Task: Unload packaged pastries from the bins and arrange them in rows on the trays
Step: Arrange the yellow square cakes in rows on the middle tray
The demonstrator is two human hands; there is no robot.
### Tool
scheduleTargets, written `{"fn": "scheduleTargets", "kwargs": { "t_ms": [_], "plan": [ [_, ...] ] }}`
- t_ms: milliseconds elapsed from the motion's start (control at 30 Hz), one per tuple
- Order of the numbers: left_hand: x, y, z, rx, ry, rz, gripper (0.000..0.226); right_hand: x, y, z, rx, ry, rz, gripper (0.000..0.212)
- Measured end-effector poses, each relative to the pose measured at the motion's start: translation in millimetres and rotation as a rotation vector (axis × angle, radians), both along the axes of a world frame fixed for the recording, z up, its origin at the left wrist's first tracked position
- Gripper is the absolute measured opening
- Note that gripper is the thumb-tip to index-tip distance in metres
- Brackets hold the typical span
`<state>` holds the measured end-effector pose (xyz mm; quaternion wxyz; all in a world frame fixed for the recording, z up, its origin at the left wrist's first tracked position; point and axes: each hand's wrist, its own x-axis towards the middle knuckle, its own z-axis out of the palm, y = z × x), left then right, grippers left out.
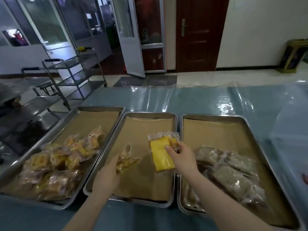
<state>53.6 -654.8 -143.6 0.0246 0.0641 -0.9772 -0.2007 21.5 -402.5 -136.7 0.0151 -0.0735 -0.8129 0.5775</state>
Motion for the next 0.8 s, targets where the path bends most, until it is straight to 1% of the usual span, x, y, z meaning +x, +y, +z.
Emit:
{"fn": "scheduleTargets", "kwargs": {
  "t_ms": [100,133,167,233,267,300,333,400,433,467,533,600,700,800],
  "plan": [
    [-7,-15,-16,-0.038,-0.092,-0.051,0.076,2,-30,-15,0.07,0.035,-0.014,0.017],
    [-10,-20,-18,-0.062,-0.079,-0.097,0.076,1,-39,-16,0.109,0.066,-0.021,0.017],
    [-15,-25,-20,-0.092,-0.033,-0.146,0.077,-1,-48,-17,0.161,0.103,-0.013,0.021],
    [-23,-40,-24,-0.159,0.045,-0.206,0.078,-2,-66,-22,0.329,0.15,0.062,0.037],
    [-26,-47,-25,-0.186,0.027,-0.229,0.081,0,-74,-27,0.426,0.137,0.126,0.046],
    [-29,-53,-28,-0.2,-0.043,-0.261,0.084,4,-82,-35,0.515,0.088,0.199,0.052],
    [-30,-58,-32,-0.207,-0.155,-0.313,0.088,10,-89,-44,0.579,0.0,0.269,0.055],
    [-29,-67,-43,-0.219,-0.425,-0.437,0.097,24,-100,-62,0.656,-0.178,0.372,0.06],
    [-29,-72,-47,-0.209,-0.504,-0.473,0.099,30,-103,-69,0.682,-0.216,0.39,0.063],
    [-29,-76,-49,-0.196,-0.53,-0.494,0.1,36,-106,-73,0.69,-0.224,0.379,0.064],
    [-29,-83,-49,-0.162,-0.531,-0.527,0.102,45,-109,-72,0.666,-0.206,0.31,0.065],
    [-27,-84,-45,-0.097,-0.512,-0.538,0.103,50,-109,-67,0.687,-0.158,0.257,0.066],
    [-27,-72,-32,-0.107,-0.358,-0.563,0.096,50,-103,-52,0.721,-0.082,0.206,0.061],
    [-26,-47,-10,-0.095,-0.188,-0.629,0.087,48,-90,-32,0.649,-0.029,0.174,0.061]
  ]
}}
